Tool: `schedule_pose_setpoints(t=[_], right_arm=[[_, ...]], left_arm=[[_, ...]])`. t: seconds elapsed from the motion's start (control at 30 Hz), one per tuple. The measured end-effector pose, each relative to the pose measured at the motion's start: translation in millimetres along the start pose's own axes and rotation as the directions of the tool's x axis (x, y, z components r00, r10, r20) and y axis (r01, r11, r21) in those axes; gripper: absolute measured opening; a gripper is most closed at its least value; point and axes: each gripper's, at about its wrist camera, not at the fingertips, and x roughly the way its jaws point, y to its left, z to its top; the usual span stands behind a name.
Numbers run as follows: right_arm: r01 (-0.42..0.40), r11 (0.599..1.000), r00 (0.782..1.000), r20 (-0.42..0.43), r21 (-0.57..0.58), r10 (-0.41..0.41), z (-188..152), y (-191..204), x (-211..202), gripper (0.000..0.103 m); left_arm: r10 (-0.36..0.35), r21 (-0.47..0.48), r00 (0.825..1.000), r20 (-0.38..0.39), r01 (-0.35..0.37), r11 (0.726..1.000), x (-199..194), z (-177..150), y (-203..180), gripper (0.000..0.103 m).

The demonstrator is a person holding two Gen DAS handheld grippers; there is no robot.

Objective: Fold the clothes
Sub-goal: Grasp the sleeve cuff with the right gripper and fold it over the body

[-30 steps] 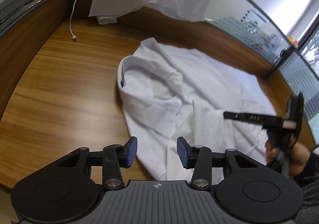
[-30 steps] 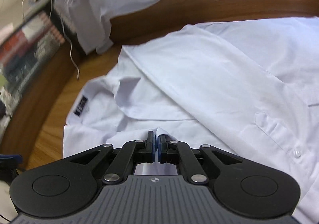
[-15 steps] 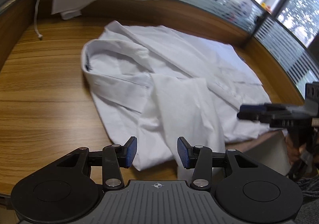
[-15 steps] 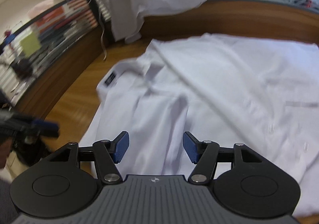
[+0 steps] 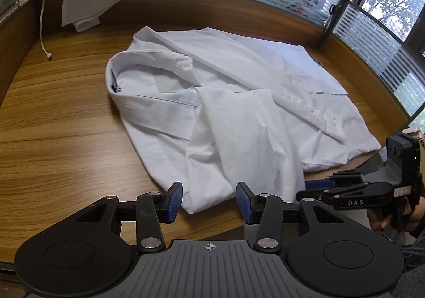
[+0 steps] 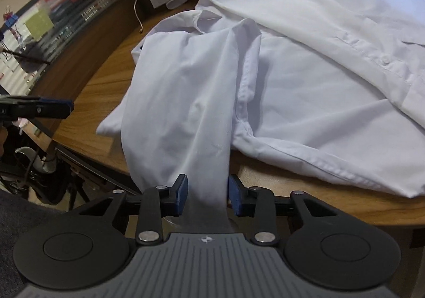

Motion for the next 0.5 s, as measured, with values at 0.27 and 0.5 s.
schedule_pose_setpoints(t=[0.27,0.5], right_arm=[[-0.275,0.961,0.96,0.053,0.024,0.273,25.5,15.0,-20.7,0.004],[-0.497,0.861,0.853,0.24,0.103,0.463,99.0,21.6,-69.0,0.004]], left_arm=[[0.045,-0.068,0.998,0.033,-0.042,0.997,-8.5,-3.5,19.1,0.047],[0.083,-0.159,0.995,0.046,-0.075,0.984,-8.5,-7.8,28.9,0.047]])
